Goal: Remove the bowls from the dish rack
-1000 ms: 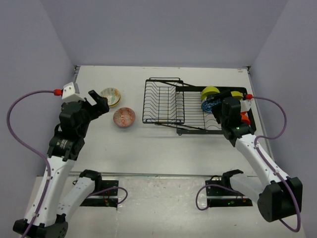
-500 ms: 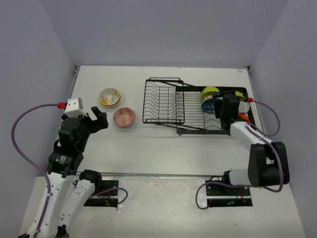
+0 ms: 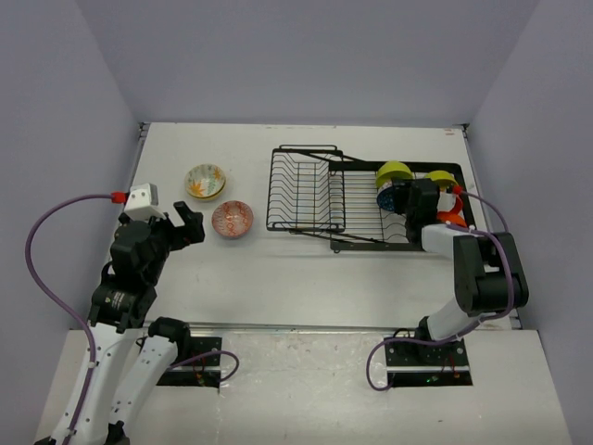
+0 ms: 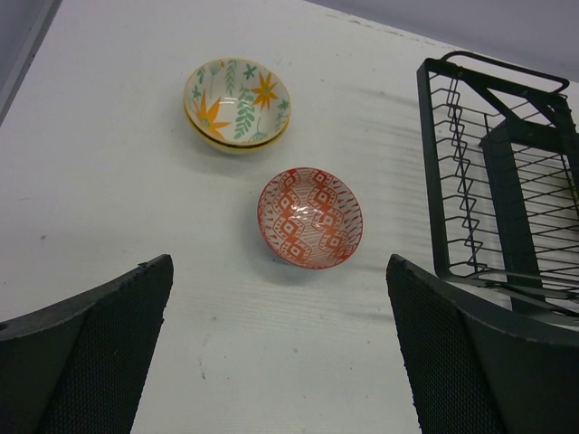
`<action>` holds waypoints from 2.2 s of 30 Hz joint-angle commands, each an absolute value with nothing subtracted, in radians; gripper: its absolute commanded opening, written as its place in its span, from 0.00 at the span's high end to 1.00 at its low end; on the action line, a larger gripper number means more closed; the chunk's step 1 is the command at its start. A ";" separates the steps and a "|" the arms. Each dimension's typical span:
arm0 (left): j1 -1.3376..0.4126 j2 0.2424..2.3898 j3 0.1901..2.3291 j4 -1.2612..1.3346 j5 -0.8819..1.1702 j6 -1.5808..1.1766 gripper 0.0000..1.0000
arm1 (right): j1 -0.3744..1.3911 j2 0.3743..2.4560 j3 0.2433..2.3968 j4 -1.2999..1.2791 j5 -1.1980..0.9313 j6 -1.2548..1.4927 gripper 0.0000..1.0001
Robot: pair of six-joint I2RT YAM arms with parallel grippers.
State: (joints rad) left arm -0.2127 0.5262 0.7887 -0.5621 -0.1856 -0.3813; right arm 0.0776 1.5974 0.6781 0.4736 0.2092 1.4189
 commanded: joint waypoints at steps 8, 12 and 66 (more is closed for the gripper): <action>-0.213 0.546 0.785 -0.514 -0.147 -0.353 0.00 | 0.074 1.551 0.603 0.578 0.244 1.476 0.73; -0.213 0.541 0.784 -0.512 -0.144 -0.351 0.00 | 0.074 1.546 0.601 0.592 0.238 1.465 0.89; -0.215 0.659 0.886 -0.498 0.094 -0.428 0.00 | 0.483 1.016 0.849 0.245 -0.633 0.015 1.00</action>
